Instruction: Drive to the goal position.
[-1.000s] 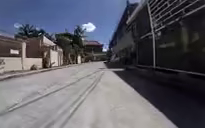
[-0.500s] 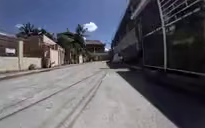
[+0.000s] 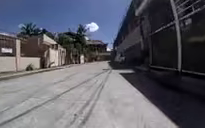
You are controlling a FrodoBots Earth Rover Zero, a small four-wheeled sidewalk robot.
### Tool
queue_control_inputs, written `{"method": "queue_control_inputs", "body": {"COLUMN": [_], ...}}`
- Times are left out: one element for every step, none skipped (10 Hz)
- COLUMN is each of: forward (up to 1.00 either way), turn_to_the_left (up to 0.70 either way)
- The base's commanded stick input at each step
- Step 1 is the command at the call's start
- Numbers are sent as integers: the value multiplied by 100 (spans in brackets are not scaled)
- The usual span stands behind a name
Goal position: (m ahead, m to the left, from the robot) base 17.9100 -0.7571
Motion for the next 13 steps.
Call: {"method": "queue_control_inputs", "body": {"forward": [100, 100, 100, 100, 100, 100, 100, 100, 100, 100, 100, 100, 100], "turn_to_the_left": [0, 0, 0, 0, 0, 0, 0, 0, 0, 2, 1, 0, -14]}}
